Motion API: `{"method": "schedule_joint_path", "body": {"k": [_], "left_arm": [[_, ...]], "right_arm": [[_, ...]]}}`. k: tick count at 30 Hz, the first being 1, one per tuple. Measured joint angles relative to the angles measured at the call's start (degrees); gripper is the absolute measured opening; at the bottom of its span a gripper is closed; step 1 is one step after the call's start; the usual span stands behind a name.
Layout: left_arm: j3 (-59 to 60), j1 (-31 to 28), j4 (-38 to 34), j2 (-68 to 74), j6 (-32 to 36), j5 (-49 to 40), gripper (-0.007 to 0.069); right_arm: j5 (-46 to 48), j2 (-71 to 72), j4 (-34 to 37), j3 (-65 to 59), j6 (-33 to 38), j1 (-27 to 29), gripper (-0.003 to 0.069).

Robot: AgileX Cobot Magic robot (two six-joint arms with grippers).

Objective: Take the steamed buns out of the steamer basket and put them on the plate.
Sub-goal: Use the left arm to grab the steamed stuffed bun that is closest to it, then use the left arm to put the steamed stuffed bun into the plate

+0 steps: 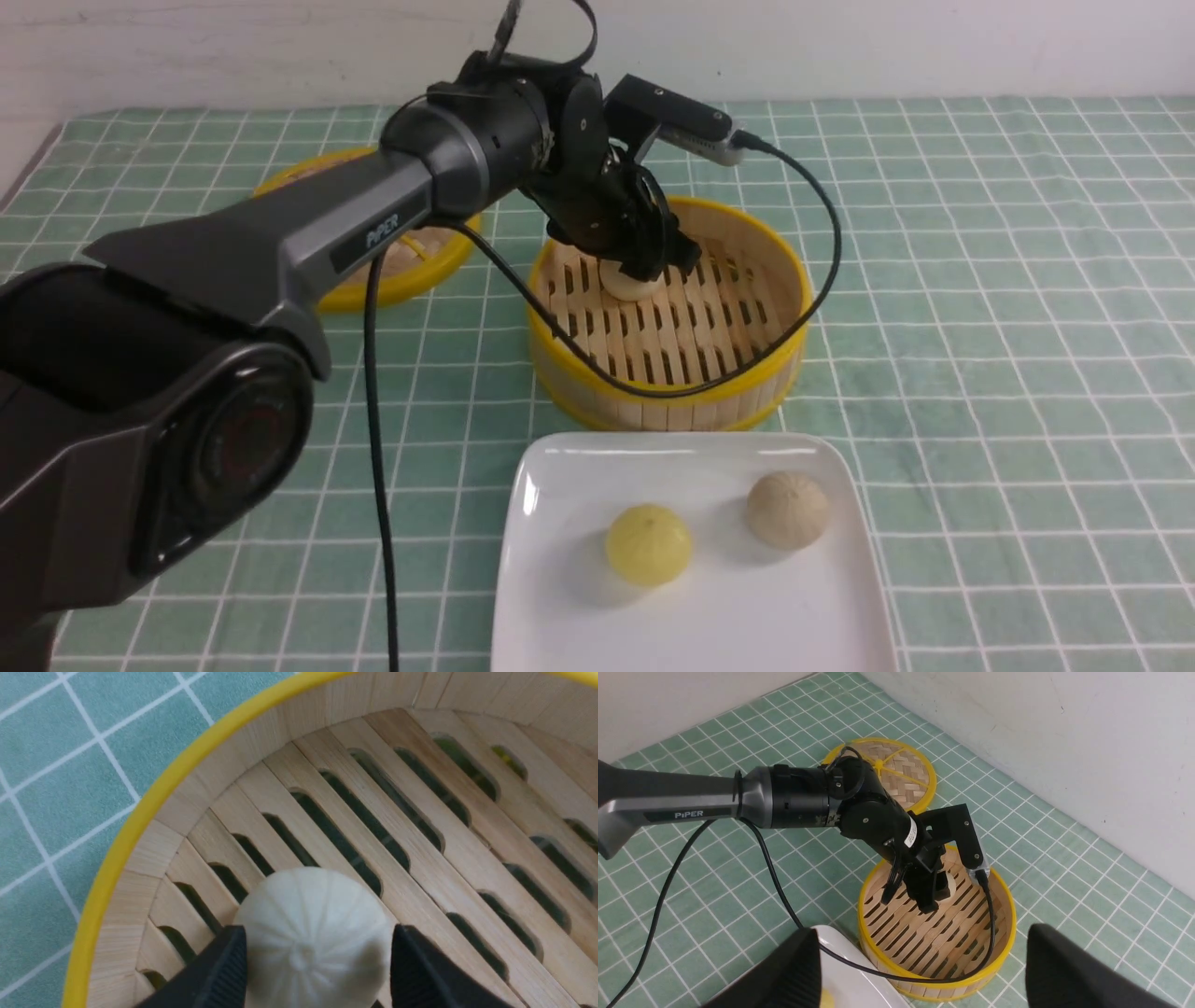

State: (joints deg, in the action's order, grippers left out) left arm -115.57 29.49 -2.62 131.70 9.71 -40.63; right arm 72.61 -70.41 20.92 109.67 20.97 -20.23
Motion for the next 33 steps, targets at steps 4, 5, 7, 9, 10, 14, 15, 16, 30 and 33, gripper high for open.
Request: {"method": "schedule_joint_path", "body": {"k": [4,5,7,9,10,14,15,16,30,33], "left_arm": [[0.00,0.00,0.11,0.80,0.00,-0.04,0.0381],[0.00,0.00,0.18,0.82,0.00,0.02,0.0351],[0.00,0.00,0.31,0.82,0.00,0.02,0.0303],[-0.14,0.00,1.11,0.82,0.72,-0.34,0.0182],[-0.37,0.00,1.44,0.82,0.97,-0.69,0.0139],[-1.98,0.00,4.05,-0.59,1.34,-5.80,0.0032],[-1.98,0.00,4.20,-0.73,1.34,-6.13,0.0031],[-2.74,0.00,5.17,-1.76,1.34,-9.06,0.0030],[-4.08,-0.21,6.23,-25.28,0.89,-25.97,0.0031],[-4.29,-0.21,5.99,-30.47,-0.43,-30.01,0.0031]], "right_arm": [[0.00,0.00,0.00,0.00,0.00,0.00,0.0568],[0.00,0.00,-0.05,0.00,0.00,0.00,0.0568],[0.00,0.00,-0.06,0.00,0.00,0.00,0.0568],[0.00,0.00,-0.06,0.00,0.00,0.00,0.0568],[0.00,0.00,-0.06,0.00,0.00,0.00,0.0567],[0.00,-0.05,-0.06,0.00,0.00,0.00,0.0551],[0.00,-0.05,-0.06,0.00,0.00,0.00,0.0548],[0.00,-0.11,-0.06,0.00,0.00,0.00,0.0535],[0.00,-1.63,-1.19,0.00,0.00,0.00,0.0483],[0.00,-1.63,-1.43,0.00,0.00,0.00,0.0483]]}}
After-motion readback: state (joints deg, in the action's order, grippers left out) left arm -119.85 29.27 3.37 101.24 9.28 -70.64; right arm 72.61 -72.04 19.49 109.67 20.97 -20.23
